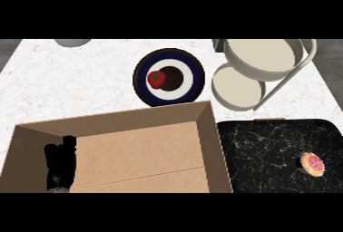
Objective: Pick the cupcake from the tray and place it in the tiered basket
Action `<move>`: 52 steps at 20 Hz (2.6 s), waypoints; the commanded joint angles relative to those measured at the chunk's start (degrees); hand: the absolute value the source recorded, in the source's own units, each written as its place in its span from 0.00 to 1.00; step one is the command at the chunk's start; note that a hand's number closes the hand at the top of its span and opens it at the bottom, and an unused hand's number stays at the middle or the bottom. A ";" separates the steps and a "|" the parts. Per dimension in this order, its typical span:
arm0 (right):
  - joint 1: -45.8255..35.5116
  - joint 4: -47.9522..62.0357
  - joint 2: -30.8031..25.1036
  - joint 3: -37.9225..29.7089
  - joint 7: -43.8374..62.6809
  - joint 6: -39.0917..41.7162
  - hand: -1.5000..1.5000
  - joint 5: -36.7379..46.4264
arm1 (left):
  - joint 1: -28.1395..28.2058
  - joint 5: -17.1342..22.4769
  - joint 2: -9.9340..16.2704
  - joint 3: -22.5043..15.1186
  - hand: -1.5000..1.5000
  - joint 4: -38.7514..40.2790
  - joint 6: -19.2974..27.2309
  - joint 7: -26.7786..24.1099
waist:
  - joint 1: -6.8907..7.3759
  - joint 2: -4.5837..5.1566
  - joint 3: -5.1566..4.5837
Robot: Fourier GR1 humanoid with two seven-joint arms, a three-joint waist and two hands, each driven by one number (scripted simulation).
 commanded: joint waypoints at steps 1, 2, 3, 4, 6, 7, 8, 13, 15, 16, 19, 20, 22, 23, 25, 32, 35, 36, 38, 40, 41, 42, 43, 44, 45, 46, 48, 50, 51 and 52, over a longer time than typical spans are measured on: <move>8.25 -8.35 -6.96 1.16 11.72 2.62 0.00 6.39 | 1.69 -1.49 -1.44 -3.31 0.50 -0.66 -1.60 -2.42 | 1.13 0.41 -0.26; 7.88 -9.94 -8.55 1.38 15.59 2.20 0.00 8.24 | -1.20 -1.44 -1.17 -3.04 0.50 -0.75 -1.22 0.32 | 1.43 0.59 -0.15; 9.28 -11.84 -9.93 -0.76 19.54 2.54 0.00 8.63 | -0.96 -0.89 -0.21 -2.50 0.50 -0.11 -2.21 0.16 | 1.25 0.51 -0.16; 9.08 -13.25 -9.16 3.14 22.32 0.64 0.00 13.26 | -0.24 -1.87 -1.18 -3.94 0.50 -1.32 -0.85 0.10 | 2.33 0.62 -0.06; 9.38 -18.43 -11.04 0.97 30.62 0.86 0.00 15.13 | 1.39 -2.48 -2.52 -4.84 0.50 -0.50 -0.38 -2.00 | 2.33 0.45 -0.07; 7.90 -20.27 -12.41 0.50 35.57 1.04 0.00 16.03 | -1.23 -1.94 -0.18 -3.66 0.50 -1.63 -1.29 1.42 | 2.53 0.49 -0.01; 4.08 -19.64 -11.94 4.93 37.87 -0.56 0.00 20.04 | -3.04 -2.95 -3.19 -5.22 0.50 -0.07 0.72 1.94 | 2.95 0.62 0.09; -0.67 -17.50 -12.51 11.62 44.95 2.35 0.00 26.68 | -0.54 0.37 0.41 -5.90 0.50 -0.41 -0.91 -1.35 | 3.28 0.52 0.16; -3.45 -17.83 -11.65 16.13 48.58 1.97 0.00 32.41 | 0.69 -0.48 -1.47 -7.99 0.50 1.11 1.58 -3.74 | 3.35 0.54 0.16; -5.79 -15.90 -11.57 19.04 49.41 2.46 0.00 33.77 | -1.04 1.85 0.65 -6.96 0.50 -0.96 -0.43 -1.03 | 3.82 0.65 0.18; -8.38 -13.30 -13.14 21.04 52.81 7.43 0.00 34.85 | -3.02 1.52 -0.94 -8.14 0.50 2.28 1.41 -2.58 | 3.61 0.78 0.12; -6.23 -12.44 -12.66 21.00 52.15 8.73 0.00 33.98 | -0.29 2.92 1.82 -7.66 0.50 -0.77 -0.23 -2.81 | 3.55 0.56 0.15; -10.08 -9.33 -11.60 24.96 54.54 9.29 0.00 35.63 | -2.85 3.04 2.37 -8.18 0.50 -0.27 0.07 -0.84 | 4.09 0.79 0.17; -10.66 -10.26 -12.56 23.73 55.38 11.64 0.00 34.32 | -1.91 3.09 2.12 -7.61 0.50 1.86 0.12 -3.51 | 3.48 0.61 0.13; -14.45 -7.70 -10.65 28.05 57.27 11.31 0.00 36.74 | -2.46 2.44 0.40 -10.27 0.50 0.94 2.43 -2.59 | 3.96 0.68 0.16; -22.17 -5.34 -4.95 32.17 59.19 13.52 0.00 38.45 | -4.18 4.12 1.96 -9.93 0.50 0.69 1.42 -1.13 | 3.33 0.38 0.17; -25.69 0.68 -4.28 31.89 59.05 16.54 0.00 37.41 | -3.67 2.61 1.00 -11.18 0.50 -0.54 3.99 -0.74 | 3.78 0.40 0.21; -25.68 -0.49 -5.40 31.11 60.65 18.77 0.00 36.33 | -4.20 3.41 0.52 -10.03 0.50 2.51 2.86 -2.32 | 3.35 0.43 0.13; -22.70 -0.28 -4.76 31.22 59.46 19.59 0.00 35.43 | -2.68 5.04 2.57 -8.04 0.50 2.62 0.48 -3.67 | 2.86 0.27 0.14; -24.48 3.33 -4.31 31.23 59.10 21.04 0.00 33.60 | -3.86 5.25 1.16 -8.03 0.50 3.81 0.27 -4.26 | 3.01 0.43 0.13; -27.09 5.79 -4.00 29.71 58.42 21.10 0.00 32.58 | -4.26 4.81 1.02 -8.23 0.50 3.18 0.76 -3.46 | 3.12 0.41 0.18; -27.24 3.59 -3.21 31.77 61.30 21.66 0.00 34.05 | -5.73 3.75 0.02 -8.41 0.50 5.07 1.63 -3.91 | 2.76 0.39 0.14; -29.69 7.34 -2.75 30.39 59.99 21.74 0.00 32.48 | -4.03 3.41 0.62 -9.92 0.50 2.01 1.89 -2.17 | 3.39 0.38 0.21; -26.72 4.22 -2.70 31.69 60.57 21.80 0.00 33.94 | -1.53 2.99 0.10 -10.13 0.50 1.62 2.49 -4.24 | 2.90 0.18 0.18; -29.93 5.10 -3.96 29.01 61.03 24.26 0.00 30.89 | -4.79 4.44 1.44 -7.17 0.50 5.00 0.45 -3.18 | 2.72 0.30 0.16; -24.84 2.22 -3.04 30.95 60.40 22.66 0.00 32.74 | -2.96 3.93 -0.14 -8.26 0.50 6.14 0.61 -5.45 | 2.05 0.18 0.14; -28.22 4.76 -3.98 28.40 60.29 24.86 0.00 30.58 | -1.45 4.99 1.82 -7.22 0.50 1.89 0.00 -3.89 | 2.76 0.13 0.19; -32.17 8.62 0.30 33.01 61.75 22.65 0.00 35.29 | -2.41 2.49 0.58 -8.93 0.50 2.17 2.07 -3.07 | 3.16 0.26 0.21; -30.72 11.33 -0.59 31.50 58.06 23.53 0.00 34.06 | -3.95 2.29 -0.82 -8.85 0.50 4.10 2.42 -2.97 | 2.71 0.30 0.22; -33.04 12.48 -0.96 29.39 58.63 24.77 0.00 32.29 | -3.87 4.02 0.84 -6.79 0.50 4.42 -0.56 -4.12 | 2.86 0.31 0.20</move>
